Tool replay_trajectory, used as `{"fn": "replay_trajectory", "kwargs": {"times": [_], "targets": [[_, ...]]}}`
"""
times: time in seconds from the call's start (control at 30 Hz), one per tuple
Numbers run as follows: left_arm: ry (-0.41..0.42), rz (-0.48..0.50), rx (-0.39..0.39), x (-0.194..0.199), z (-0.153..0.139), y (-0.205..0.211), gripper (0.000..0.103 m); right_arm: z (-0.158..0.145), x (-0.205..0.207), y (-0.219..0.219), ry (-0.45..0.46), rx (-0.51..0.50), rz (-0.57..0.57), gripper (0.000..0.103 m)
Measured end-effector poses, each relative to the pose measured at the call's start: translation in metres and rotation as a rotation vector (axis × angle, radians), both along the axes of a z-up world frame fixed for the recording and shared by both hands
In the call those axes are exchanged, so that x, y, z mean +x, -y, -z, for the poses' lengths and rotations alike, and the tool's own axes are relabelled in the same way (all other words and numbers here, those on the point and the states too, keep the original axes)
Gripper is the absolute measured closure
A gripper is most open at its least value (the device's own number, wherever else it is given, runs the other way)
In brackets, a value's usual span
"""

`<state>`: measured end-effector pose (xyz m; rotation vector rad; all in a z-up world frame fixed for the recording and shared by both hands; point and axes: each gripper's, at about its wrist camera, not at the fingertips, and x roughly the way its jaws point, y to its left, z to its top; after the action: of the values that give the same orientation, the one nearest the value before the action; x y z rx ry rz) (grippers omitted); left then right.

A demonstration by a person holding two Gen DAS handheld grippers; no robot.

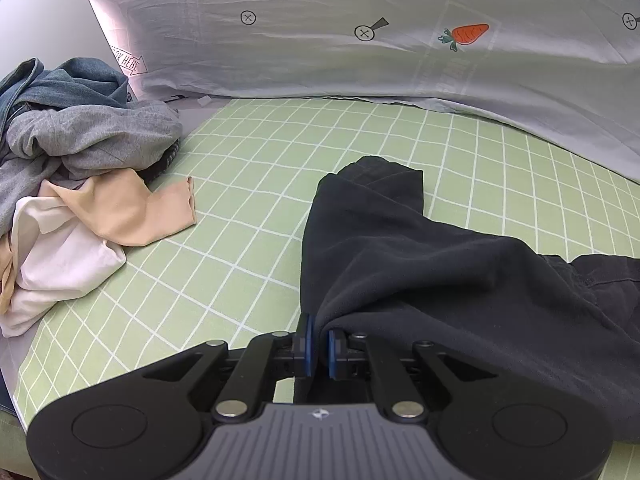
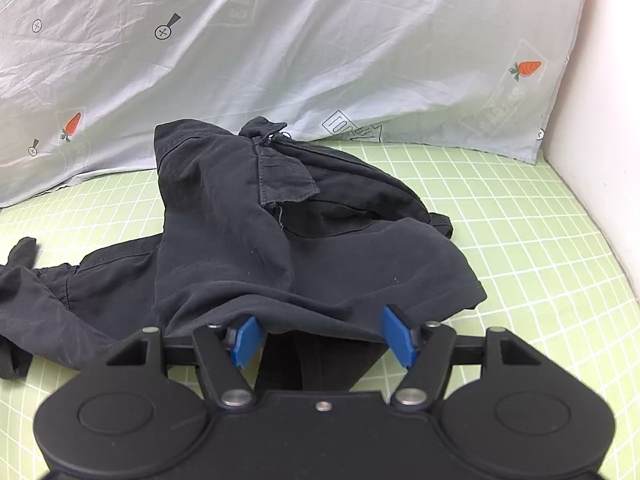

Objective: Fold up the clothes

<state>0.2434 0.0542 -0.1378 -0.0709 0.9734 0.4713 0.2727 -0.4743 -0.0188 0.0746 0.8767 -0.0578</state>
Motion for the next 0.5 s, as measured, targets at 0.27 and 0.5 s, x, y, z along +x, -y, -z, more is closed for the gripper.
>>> {"fn": "replay_trajectory", "kwargs": {"times": [0.27,0.5], "targets": [[-0.008,0.009,-0.019,0.000,0.002,-0.002,0.093,-0.022,0.007,-0.006,0.014,-0.055,-0.019,0.028],[-0.013,0.004,-0.022,0.001,0.004,-0.002,0.093,-0.024,0.056,-0.018,0.098,-0.060,-0.108,0.021]]}}
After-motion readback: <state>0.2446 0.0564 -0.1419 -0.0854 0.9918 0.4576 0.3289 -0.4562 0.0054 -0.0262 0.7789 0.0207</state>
